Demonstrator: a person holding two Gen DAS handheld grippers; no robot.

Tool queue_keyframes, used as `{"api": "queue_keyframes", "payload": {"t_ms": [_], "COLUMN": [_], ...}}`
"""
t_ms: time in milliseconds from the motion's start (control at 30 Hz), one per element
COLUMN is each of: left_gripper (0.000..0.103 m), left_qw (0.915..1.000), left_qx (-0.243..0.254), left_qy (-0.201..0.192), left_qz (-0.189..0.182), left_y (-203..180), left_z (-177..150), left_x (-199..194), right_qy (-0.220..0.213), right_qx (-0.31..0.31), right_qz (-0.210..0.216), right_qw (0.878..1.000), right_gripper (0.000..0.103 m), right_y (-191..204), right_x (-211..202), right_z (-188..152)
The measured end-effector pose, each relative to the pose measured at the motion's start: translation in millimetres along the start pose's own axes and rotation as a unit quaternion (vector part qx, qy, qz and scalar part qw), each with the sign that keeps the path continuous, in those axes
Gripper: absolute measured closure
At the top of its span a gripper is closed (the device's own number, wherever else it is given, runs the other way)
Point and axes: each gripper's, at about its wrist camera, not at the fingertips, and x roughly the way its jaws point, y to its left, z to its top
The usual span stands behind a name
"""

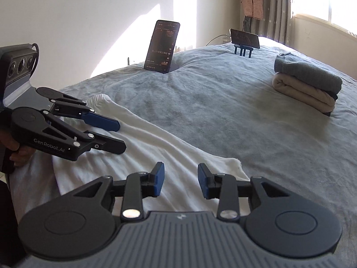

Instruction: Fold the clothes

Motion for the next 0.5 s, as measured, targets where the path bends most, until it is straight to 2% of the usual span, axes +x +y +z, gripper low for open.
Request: {"api": "queue_keyframes", "payload": {"t_ms": [133, 333, 500], "left_gripper": [0.055, 0.055, 0.054], "left_qw": [0.9995, 0.9969, 0.9965], "left_qx": [-0.030, -0.075, -0.064], "left_qy": [-0.007, -0.024, -0.041], "left_qz": [-0.002, -0.008, -0.035], "left_y": [11.6, 21.6, 7.7], "left_z": [-2.8, -2.5, 6.5], "left_x": [-6.1, -20.4, -31.9], "right_qy": [0.014, 0.003, -0.003], "right_qx": [0.003, 0.032, 0.051], "right_qz": [-0.016, -0.044, -0.053], "right_qw": [1.000, 0.999, 0.997], "right_gripper": [0.066, 0.066, 0.066], "right_y": [-7.2, -23.9, -27.8], "right_x": [-4.2, -38.9, -64.2], "right_z": [-13.4, -23.6, -32.7]}}
